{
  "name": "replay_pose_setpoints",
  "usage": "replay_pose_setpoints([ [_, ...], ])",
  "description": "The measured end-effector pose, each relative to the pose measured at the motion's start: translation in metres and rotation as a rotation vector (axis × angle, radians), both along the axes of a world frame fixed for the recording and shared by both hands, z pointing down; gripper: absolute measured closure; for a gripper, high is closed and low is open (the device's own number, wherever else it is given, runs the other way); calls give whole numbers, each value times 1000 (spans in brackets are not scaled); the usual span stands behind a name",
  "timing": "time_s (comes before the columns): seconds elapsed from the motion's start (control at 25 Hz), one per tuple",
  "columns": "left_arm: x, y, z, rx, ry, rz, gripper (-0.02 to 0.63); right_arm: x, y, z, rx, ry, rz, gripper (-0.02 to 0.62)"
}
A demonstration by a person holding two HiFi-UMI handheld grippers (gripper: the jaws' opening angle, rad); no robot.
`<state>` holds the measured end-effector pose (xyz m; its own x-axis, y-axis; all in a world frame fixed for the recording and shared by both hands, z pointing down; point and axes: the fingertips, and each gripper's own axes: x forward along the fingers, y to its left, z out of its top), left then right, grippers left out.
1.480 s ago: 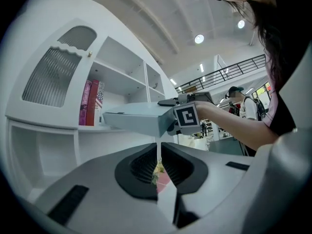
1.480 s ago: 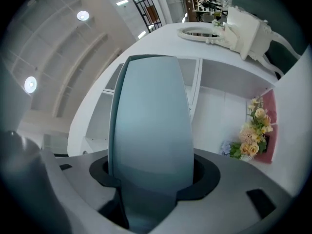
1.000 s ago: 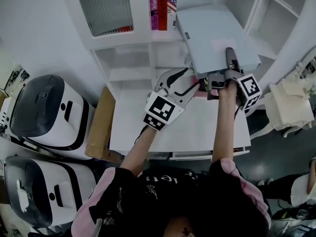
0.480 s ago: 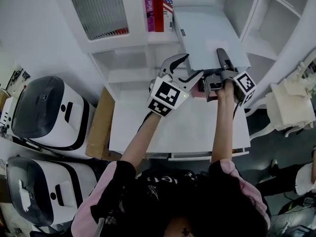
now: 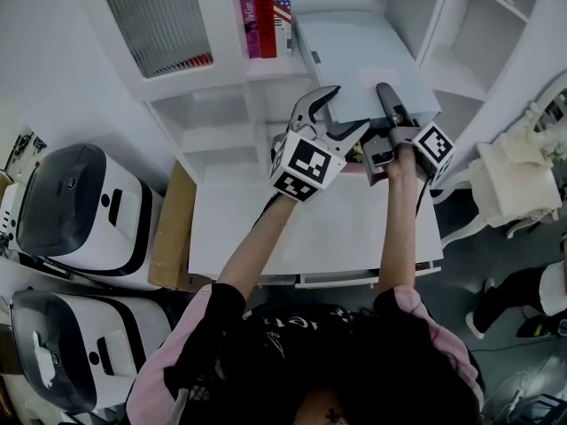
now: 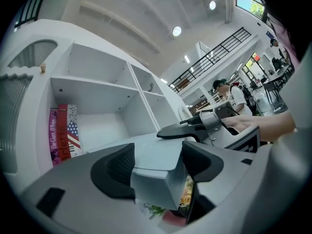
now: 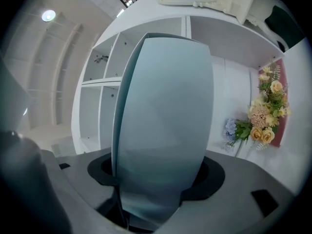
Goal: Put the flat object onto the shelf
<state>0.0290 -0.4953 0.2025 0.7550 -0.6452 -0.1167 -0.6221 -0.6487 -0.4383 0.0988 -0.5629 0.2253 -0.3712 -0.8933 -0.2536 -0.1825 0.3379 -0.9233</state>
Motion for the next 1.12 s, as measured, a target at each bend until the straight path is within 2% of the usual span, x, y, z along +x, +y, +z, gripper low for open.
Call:
replay_pose_setpoints([
  [0.16, 1, 1, -12, 29, 9, 15, 287, -1, 1, -3, 19, -9, -14, 281],
  [0.64, -8, -9, -26, 1, 51, 59, 281, -4, 10, -14, 73, -36, -26, 270],
  [0.88, -13, -20, -36, 8, 104, 61, 281, -7, 17, -19, 99, -30, -34, 270],
  [0.96, -14, -24, -37, 12, 115, 48, 281, -7, 22, -20, 108, 1, -36, 271],
  [1.12, -14, -35, -38, -1, 109, 5, 282, -14, 36, -17, 134, 136, -32, 272],
])
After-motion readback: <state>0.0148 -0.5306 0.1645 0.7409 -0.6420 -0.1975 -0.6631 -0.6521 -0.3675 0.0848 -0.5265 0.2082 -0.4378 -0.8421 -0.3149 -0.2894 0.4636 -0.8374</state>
